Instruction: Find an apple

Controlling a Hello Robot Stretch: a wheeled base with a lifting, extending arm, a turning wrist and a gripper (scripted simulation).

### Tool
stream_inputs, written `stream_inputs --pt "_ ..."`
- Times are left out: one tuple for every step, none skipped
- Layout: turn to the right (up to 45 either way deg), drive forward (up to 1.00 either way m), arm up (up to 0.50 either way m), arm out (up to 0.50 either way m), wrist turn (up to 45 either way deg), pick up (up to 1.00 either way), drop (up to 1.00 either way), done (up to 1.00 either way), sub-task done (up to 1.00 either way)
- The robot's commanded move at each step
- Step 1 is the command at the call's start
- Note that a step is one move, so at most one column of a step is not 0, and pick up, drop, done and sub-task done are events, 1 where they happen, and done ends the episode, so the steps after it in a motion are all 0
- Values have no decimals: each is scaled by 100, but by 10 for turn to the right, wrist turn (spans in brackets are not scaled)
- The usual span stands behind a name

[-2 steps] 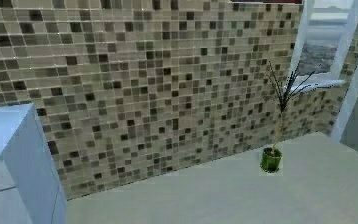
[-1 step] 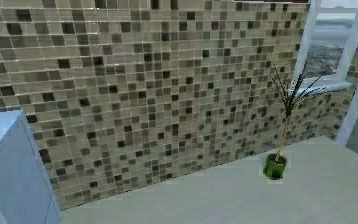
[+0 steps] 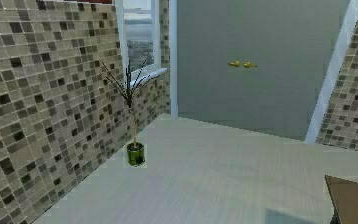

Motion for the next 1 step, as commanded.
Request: stream_inputs --pt "210 0 0 0 0 0 0 0 0"
